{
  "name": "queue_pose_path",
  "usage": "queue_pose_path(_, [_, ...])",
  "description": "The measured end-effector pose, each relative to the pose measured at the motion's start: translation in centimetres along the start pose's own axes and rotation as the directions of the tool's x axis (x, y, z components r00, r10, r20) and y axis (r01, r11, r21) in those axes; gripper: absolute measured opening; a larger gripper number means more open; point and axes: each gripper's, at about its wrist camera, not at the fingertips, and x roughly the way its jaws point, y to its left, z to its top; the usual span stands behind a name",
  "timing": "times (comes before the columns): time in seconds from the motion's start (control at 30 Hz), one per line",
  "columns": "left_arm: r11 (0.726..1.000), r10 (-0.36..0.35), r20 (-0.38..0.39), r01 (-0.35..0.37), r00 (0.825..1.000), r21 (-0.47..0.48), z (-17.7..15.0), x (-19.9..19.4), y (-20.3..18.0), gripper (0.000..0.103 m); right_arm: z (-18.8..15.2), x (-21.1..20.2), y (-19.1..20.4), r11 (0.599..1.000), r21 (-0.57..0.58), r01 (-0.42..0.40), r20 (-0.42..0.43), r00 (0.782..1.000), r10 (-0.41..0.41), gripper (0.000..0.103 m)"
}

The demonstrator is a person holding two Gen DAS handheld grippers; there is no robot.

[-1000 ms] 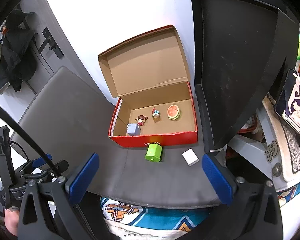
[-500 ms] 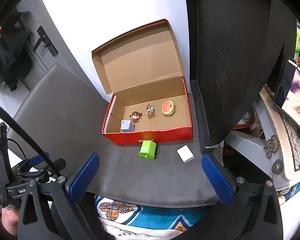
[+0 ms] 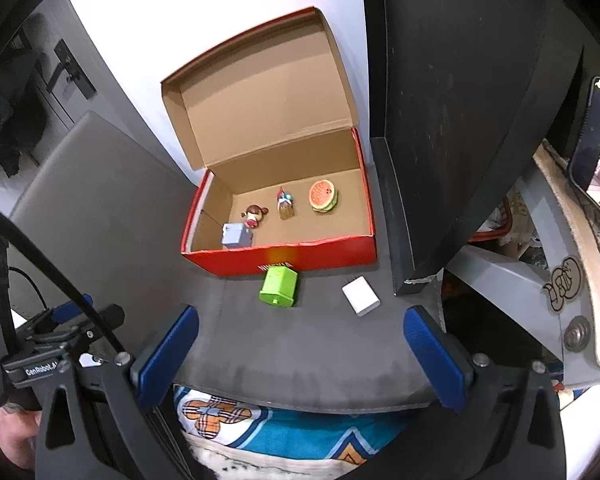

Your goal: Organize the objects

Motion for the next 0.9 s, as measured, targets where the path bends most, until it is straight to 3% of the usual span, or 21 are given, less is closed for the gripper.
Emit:
queue_pose_path(0.5, [0.999, -0.01, -0.059, 0.008, 0.998, -0.035, 1.1, 4.5, 0.8, 0.102, 0.0, 4.8, -0.9, 0.998, -0.061, 0.0, -0.128, 0.992, -0.008, 0.102])
queue_pose_path(0.63, [0.999, -0.013, -0.073, 0.009, 0.997, -0.051, 1.4, 5.7, 0.7, 0.102, -0.1, 6.0, -1.1, 0.995, -0.101, -0.001, -0.175, 0.984, -0.016, 0.094])
queue_pose_path(0.9, [0.999, -0.02, -0.112, 0.015, 0.994, -0.048, 1.8, 8.5, 0.4, 0.102, -0.5, 8.2, -1.7, 0.99, -0.139, -0.002, -0.24, 0.97, -0.032, 0.093])
